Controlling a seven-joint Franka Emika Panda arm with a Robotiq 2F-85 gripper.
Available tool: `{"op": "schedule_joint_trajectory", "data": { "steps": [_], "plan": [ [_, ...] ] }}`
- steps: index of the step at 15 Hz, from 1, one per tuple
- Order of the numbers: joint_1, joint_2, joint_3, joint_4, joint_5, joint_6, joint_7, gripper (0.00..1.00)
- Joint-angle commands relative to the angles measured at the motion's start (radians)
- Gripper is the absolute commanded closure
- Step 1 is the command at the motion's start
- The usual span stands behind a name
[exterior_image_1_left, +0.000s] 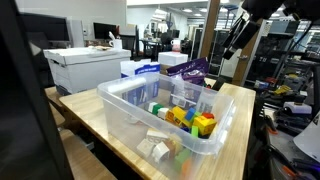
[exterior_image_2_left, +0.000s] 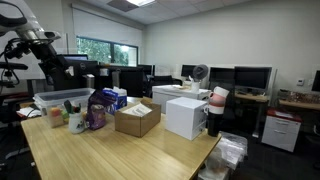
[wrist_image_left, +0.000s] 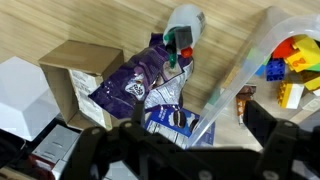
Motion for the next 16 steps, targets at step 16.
{"op": "schedule_joint_trajectory", "data": {
  "steps": [16],
  "plan": [
    [0.092,0.081,0.012,-0.002,0.022,-0.022,0.061,0.00]
  ]
}}
